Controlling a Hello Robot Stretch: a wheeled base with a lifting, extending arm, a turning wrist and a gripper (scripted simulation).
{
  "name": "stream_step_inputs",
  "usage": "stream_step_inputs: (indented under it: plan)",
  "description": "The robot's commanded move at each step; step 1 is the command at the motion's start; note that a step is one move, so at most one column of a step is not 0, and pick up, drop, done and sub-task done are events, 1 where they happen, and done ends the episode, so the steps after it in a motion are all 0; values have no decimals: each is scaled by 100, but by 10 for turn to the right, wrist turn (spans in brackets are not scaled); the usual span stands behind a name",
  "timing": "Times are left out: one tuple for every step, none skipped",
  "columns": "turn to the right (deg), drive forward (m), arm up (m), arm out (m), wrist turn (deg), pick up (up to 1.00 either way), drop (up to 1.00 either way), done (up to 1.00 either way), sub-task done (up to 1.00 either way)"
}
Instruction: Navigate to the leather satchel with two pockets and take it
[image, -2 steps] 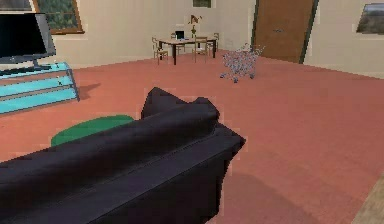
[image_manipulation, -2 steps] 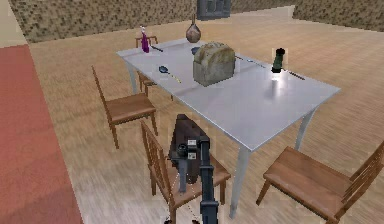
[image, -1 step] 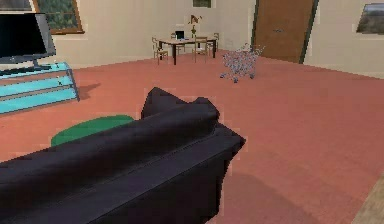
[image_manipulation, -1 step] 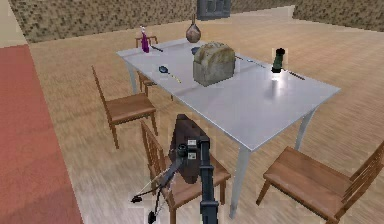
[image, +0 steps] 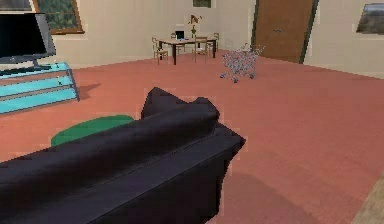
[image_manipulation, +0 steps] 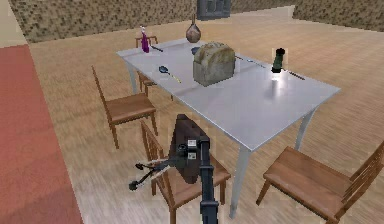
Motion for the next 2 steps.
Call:
stream_step_inputs:
  plan:
    - [0,0,0,0,450,0,0,0,0]
    - [0,0,0,0,450,0,0,0,0]
